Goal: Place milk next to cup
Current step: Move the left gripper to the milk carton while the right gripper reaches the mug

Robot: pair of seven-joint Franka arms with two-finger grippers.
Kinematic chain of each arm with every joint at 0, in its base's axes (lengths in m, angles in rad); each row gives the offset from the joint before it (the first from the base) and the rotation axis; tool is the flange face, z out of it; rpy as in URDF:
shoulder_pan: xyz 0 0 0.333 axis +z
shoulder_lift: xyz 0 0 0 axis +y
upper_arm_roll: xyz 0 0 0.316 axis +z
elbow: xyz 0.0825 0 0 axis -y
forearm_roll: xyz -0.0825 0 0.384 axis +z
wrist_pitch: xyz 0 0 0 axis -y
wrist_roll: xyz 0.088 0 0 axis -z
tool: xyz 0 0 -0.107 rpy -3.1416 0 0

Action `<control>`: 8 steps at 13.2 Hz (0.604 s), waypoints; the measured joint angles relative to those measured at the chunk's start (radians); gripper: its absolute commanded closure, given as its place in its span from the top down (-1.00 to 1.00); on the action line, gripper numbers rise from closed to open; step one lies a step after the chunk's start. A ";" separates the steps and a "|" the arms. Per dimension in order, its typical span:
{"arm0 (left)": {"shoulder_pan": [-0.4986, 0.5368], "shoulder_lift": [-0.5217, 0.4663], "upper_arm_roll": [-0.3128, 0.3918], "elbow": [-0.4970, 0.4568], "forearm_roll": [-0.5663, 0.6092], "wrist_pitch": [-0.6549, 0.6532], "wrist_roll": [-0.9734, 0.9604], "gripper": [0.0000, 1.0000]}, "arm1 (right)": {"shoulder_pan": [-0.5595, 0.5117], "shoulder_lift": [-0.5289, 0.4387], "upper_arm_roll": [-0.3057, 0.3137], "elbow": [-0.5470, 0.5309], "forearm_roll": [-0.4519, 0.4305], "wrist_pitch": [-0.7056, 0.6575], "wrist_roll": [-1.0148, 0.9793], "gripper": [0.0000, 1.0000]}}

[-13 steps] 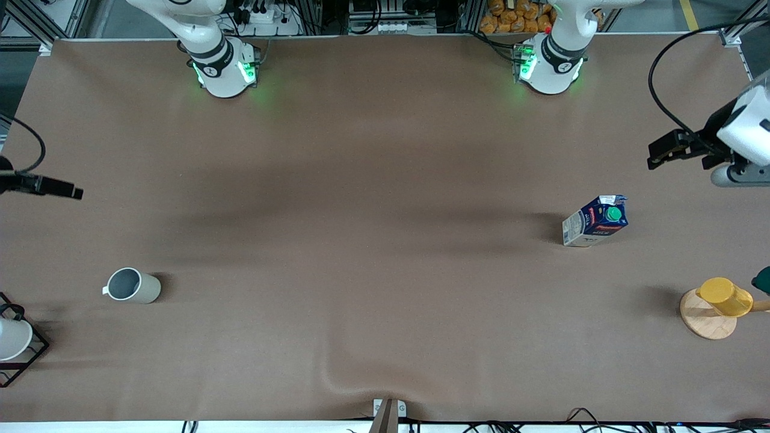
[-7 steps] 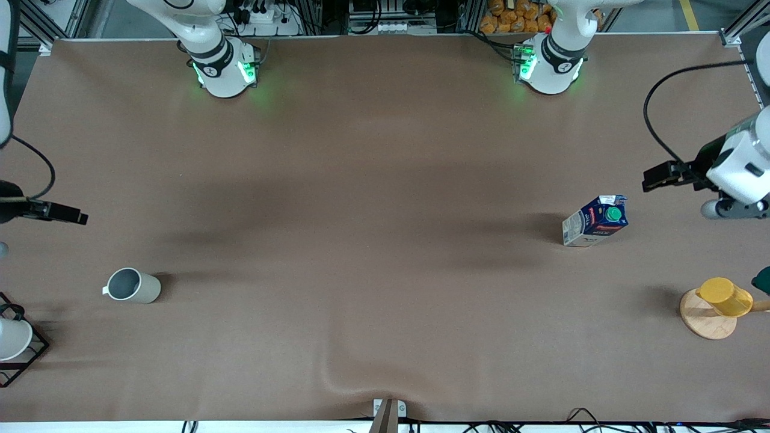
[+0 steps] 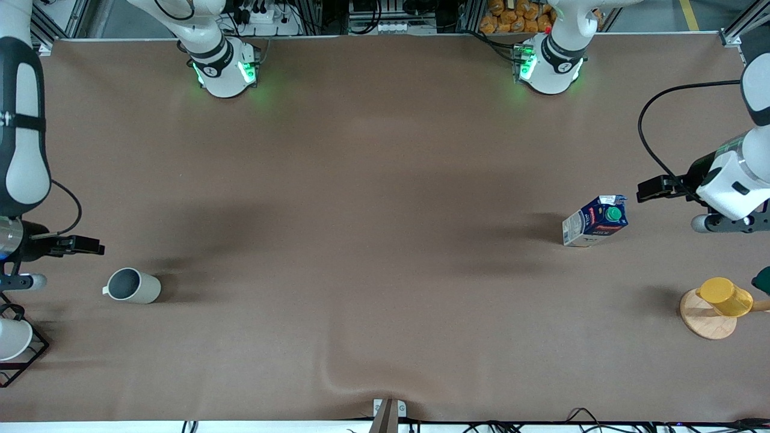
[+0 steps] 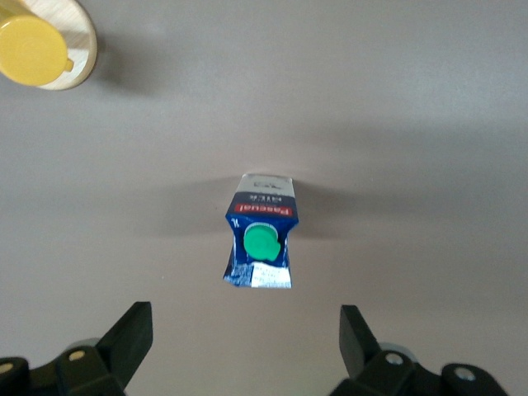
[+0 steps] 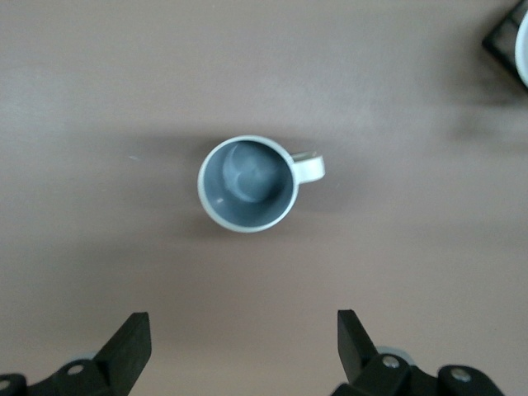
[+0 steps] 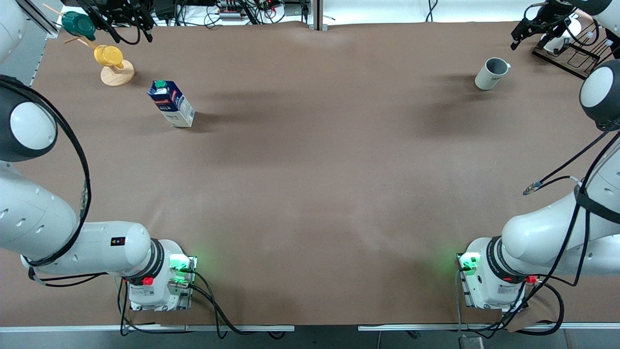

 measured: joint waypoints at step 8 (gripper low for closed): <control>0.003 0.003 0.000 -0.172 0.000 0.143 0.001 1.00 | -0.005 0.147 0.007 0.024 0.005 0.235 -0.606 1.00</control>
